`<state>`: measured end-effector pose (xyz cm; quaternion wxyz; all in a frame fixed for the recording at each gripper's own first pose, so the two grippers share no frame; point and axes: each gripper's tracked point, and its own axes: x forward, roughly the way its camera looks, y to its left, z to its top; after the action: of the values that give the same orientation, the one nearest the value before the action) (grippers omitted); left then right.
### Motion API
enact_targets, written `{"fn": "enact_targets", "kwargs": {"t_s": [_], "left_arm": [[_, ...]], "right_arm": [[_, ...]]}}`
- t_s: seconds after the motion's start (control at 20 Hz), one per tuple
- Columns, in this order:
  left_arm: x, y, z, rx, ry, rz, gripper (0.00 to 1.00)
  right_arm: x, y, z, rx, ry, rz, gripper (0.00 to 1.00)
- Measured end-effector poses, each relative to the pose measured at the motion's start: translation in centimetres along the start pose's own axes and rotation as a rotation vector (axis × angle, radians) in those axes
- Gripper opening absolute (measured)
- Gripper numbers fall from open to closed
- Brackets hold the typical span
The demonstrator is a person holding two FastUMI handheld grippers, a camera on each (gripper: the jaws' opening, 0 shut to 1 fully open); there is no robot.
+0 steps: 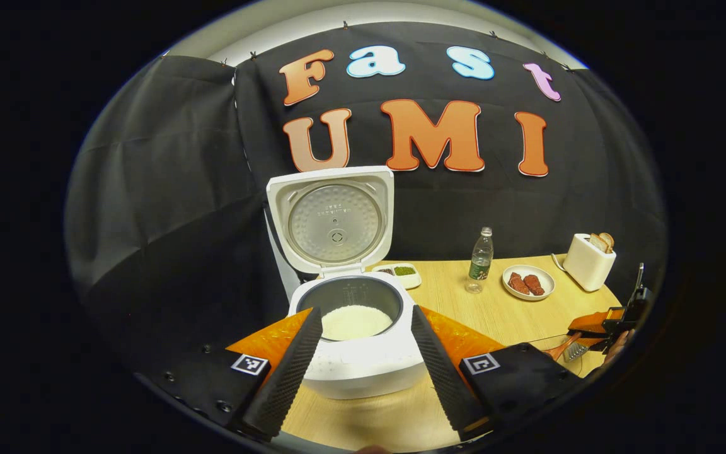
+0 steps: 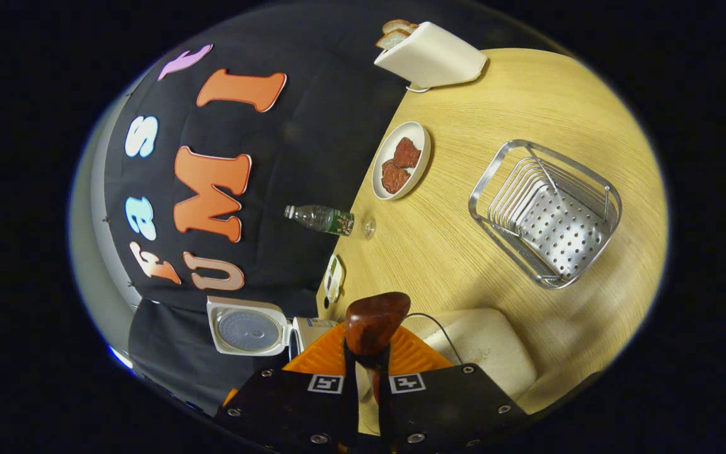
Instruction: Close the left gripper, press the button to open the rice cooker; take a wooden spoon from the chopstick holder with the right hand, scoop a spoonful of rice and pour it into the rice cooker, then put the wooden spoon back into the chopstick holder.
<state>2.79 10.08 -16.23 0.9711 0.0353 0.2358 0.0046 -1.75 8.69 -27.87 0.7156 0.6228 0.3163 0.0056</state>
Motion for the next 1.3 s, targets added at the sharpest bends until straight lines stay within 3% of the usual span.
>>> {"fn": "enact_targets", "kwargs": {"t_s": [0.35, 0.65, 0.95, 1.3], "left_arm": [[-0.9, -0.6, 0.7, -0.016, -0.023, 0.034, 0.96], [-2.4, 0.2, 1.1, -0.035, -0.049, 0.085, 0.96], [-4.3, 3.1, 1.8, -0.071, -0.083, 0.140, 0.94], [-5.8, 8.4, 1.2, -0.147, -0.100, 0.225, 0.96]], "right_arm": [[-0.9, 2.9, 2.4, 0.231, 0.017, 0.147, 0.12], [0.1, 7.4, 1.8, 0.300, 0.076, 0.234, 0.12], [3.1, 13.9, -1.2, 0.305, 0.171, 0.292, 0.12], [7.3, 21.1, -6.1, 0.223, 0.266, 0.319, 0.12]]}}
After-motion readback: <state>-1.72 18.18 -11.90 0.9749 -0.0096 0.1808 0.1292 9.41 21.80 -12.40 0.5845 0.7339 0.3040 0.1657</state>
